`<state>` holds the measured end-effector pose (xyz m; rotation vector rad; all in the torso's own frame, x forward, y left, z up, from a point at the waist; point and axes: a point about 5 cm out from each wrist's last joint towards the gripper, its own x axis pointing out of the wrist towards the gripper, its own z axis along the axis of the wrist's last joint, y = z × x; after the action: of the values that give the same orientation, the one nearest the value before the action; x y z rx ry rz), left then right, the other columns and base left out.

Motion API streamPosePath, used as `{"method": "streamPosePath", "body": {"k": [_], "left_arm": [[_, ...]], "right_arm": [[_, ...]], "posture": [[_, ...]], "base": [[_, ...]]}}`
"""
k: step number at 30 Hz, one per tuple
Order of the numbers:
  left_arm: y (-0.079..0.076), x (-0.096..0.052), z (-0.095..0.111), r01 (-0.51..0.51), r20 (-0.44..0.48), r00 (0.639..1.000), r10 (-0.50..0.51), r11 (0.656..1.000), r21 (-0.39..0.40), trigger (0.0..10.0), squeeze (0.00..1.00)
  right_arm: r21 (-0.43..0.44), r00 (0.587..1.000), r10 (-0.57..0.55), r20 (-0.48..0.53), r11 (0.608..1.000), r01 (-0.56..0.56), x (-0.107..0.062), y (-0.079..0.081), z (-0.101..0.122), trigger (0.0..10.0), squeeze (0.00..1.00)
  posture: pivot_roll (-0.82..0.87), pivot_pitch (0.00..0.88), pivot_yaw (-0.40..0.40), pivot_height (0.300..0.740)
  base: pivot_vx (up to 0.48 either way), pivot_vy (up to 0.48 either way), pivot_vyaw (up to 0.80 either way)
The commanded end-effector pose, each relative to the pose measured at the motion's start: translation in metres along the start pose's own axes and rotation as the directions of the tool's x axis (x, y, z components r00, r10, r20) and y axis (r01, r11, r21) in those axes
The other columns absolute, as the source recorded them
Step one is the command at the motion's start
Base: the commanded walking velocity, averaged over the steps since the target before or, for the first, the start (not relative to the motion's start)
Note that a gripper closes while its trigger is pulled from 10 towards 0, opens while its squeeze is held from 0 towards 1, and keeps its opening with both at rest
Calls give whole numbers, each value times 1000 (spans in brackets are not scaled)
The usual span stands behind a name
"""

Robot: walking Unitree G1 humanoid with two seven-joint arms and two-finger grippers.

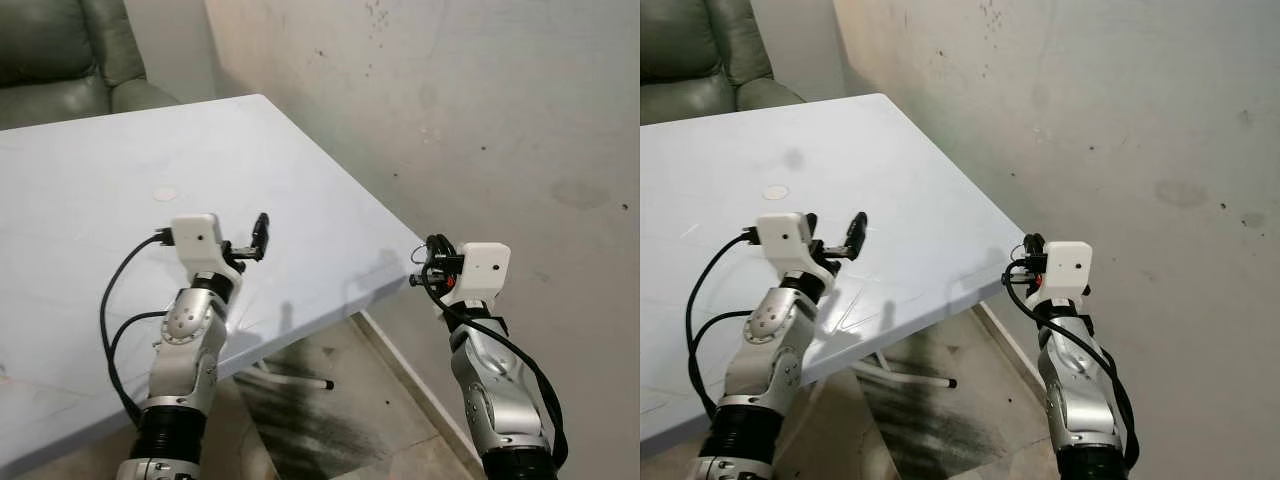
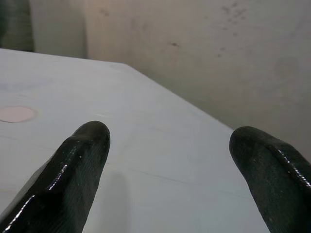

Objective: Hang keys on a hook

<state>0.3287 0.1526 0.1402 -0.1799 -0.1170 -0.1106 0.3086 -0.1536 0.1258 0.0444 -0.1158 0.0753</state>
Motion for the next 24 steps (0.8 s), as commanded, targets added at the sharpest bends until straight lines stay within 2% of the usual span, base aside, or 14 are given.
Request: {"method": "streamPosePath", "body": {"k": [1,6,9,11,24], "left_arm": [[1,1,4,2,14,1000,-2,1000,16,10000,0],[7,0,3,-15,9,1000,15,1000,-18,10000,0],[6,0,1,-16,-4,1000,16,999,-36,10000,0],[5,0,1,-21,-6,1000,21,1000,-3,10000,0],[4,0,0,-27,-8,1000,27,1000,-2,10000,0]], "right_arm": [[-9,1000,8,3,1000,-8,2,0,1,10000,0],[-9,1000,4,-2,1000,-4,2,-1,-1,10000,0],[-11,1000,5,-3,1000,-5,2,-1,-1,10000,0],[-10,1000,8,-5,1000,-8,2,-1,-2,10000,0],[-13,1000,15,-7,1000,-15,3,1,-3,10000,0]], "posture": [[28,0,-46,740],[32,0,-44,740],[34,0,-45,740],[35,0,-45,740],[37,0,-49,740]], "base": [[0,0,-712],[0,0,-709],[0,480,-706],[0,0,-706],[0,0,-700]]}}
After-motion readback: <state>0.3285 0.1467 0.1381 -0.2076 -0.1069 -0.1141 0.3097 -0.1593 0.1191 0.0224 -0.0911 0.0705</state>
